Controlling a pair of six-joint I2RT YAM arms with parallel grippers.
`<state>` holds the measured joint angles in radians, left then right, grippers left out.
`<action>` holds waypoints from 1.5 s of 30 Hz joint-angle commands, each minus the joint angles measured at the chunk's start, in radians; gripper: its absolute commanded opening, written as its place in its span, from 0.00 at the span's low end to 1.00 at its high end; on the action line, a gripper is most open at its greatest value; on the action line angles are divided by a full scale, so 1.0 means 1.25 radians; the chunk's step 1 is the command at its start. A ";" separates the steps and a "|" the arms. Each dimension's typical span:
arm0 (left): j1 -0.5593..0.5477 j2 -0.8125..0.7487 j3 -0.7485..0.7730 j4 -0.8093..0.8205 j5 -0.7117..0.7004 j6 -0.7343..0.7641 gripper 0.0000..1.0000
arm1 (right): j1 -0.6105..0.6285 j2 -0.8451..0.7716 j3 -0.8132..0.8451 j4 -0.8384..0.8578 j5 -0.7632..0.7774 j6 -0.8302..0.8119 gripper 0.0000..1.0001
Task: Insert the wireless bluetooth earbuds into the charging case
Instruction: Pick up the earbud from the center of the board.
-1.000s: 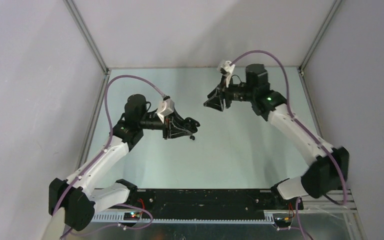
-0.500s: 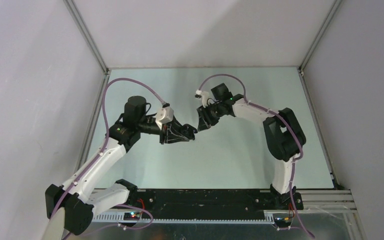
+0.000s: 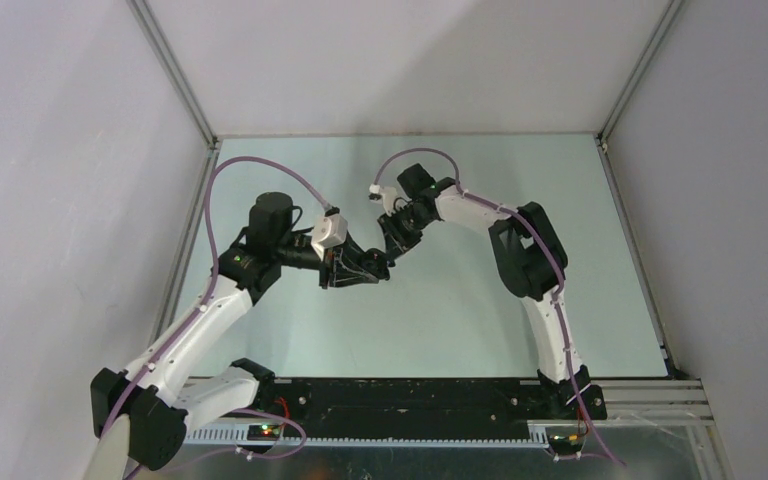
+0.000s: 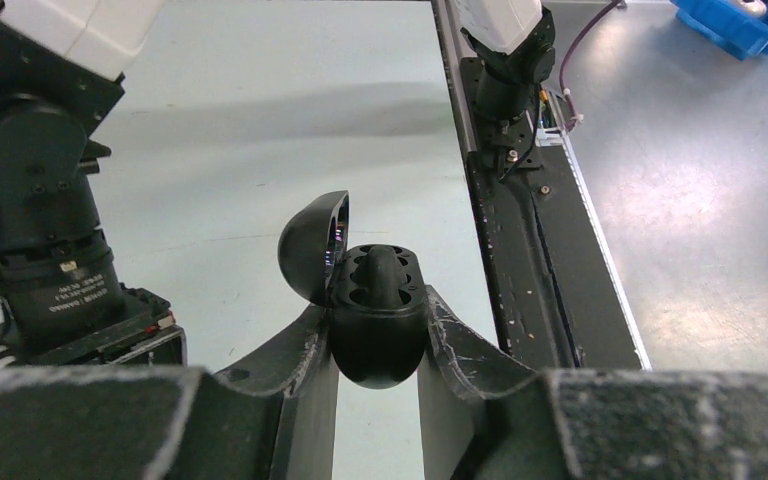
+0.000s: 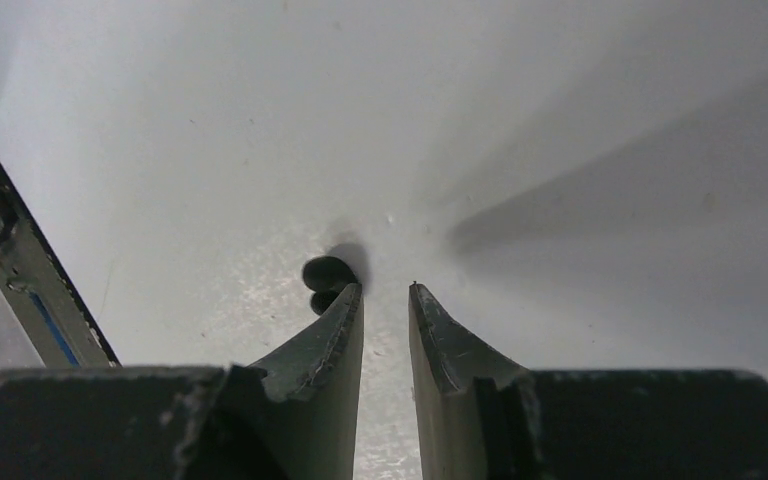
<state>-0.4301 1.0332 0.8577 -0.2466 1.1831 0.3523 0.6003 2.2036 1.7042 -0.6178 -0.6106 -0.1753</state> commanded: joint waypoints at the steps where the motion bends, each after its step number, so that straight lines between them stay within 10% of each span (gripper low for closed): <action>1: -0.005 -0.001 -0.005 0.013 0.020 0.027 0.00 | 0.006 0.036 0.038 -0.069 -0.024 -0.045 0.28; 45: -0.014 0.001 0.000 -0.015 0.006 0.061 0.00 | 0.039 0.113 0.096 -0.136 -0.034 -0.071 0.34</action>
<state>-0.4381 1.0401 0.8577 -0.2584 1.1820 0.3958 0.6376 2.3043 1.8008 -0.7616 -0.6708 -0.2455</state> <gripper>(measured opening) 0.322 0.338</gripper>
